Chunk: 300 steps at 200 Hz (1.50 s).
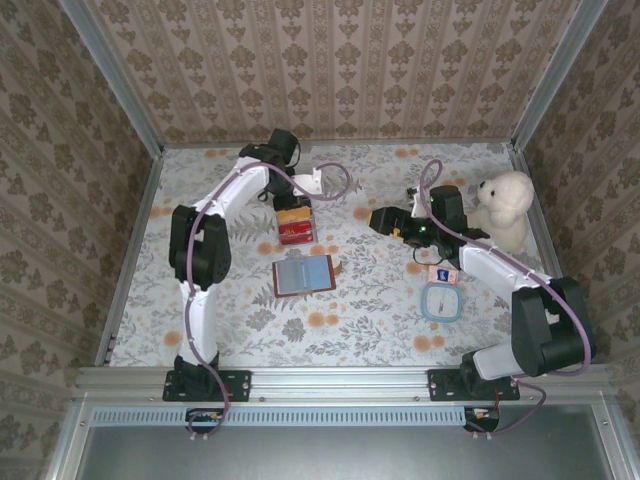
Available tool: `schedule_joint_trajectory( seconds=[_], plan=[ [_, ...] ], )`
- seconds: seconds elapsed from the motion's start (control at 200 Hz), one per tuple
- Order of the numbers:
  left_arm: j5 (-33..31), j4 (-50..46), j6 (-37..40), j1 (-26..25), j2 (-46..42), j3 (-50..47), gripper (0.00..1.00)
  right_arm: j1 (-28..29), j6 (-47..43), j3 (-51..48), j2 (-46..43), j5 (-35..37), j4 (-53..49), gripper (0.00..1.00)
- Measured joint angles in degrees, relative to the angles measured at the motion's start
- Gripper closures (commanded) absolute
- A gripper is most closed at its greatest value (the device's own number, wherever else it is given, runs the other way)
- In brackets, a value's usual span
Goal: Take the credit cards out of the card holder
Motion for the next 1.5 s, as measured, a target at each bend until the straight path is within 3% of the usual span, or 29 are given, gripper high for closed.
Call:
schedule_joint_trajectory(
  seconds=[0.15, 0.225, 0.485, 0.76, 1.13, 1.29, 1.5],
  plan=[
    [-2.54, 0.55, -0.55, -0.17, 0.02, 0.09, 0.7, 0.0, -0.37, 0.0, -2.19, 0.26, -0.07, 0.0],
    [-4.13, 1.75, -1.27, -0.17, 0.04, 0.13, 0.62, 0.0, -0.39, 0.0, -2.47, 0.39, -0.09, 0.0],
    [-6.43, 5.97, -6.56, -0.13, 0.04, 0.37, 0.55, 0.0, -0.39, 0.0, -2.47, 0.42, -0.5, 0.0],
    [-7.1, 13.25, -21.92, 0.74, -2.51, -1.81, 0.53, 0.0, -0.42, 0.0, -2.47, 0.42, -1.29, 0.0],
    [-11.63, 22.29, -49.09, 1.73, -28.09, -23.52, 0.34, 1.68, -2.32, 0.83, -2.12, 0.68, -4.09, 0.0],
    [-12.13, 23.23, -61.86, 3.48, -37.75, -33.73, 0.3, 6.69, -4.09, 3.85, -1.92, 3.41, -8.09, 0.0],
    [-14.01, 24.02, -76.56, 6.86, -50.6, -49.68, 0.14, 16.57, -5.73, 8.2, 0.68, 10.95, -12.37, 0.02]
  ],
)
